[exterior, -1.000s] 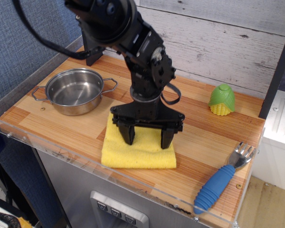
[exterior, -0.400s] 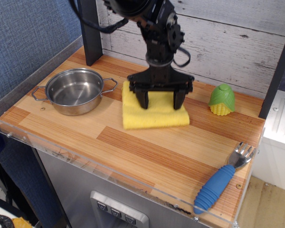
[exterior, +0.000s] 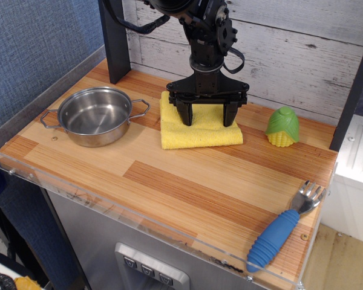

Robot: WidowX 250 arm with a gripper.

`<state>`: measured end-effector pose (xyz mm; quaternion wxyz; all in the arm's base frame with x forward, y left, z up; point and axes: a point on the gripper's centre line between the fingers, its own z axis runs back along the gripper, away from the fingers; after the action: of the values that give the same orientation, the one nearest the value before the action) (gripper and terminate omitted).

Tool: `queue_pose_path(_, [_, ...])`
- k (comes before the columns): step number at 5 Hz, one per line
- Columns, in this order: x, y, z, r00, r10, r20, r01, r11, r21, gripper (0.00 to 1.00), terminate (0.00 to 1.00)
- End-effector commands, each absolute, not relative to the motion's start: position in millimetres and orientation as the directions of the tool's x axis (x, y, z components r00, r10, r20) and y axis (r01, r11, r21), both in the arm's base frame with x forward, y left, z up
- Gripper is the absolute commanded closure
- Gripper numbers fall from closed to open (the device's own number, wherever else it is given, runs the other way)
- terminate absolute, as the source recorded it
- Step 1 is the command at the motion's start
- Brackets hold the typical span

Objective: Move the yellow cloth to lean on the green and yellow vegetable

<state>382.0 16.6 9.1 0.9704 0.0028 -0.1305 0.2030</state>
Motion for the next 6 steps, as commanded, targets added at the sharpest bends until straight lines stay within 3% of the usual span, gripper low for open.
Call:
queue_pose_path(1, [379,28,15,0.872,0.431,0.231,-0.425,0.902,-0.074,0.00,0.00])
queue_pose_path(4, [377,32,47,0.834,0.485,0.263,-0.477,0.873,-0.100,0.00,0.00])
queue_pose_path(6, [373,30,106,0.818,0.486,0.309,-0.482,0.871,-0.094,0.00,0.00])
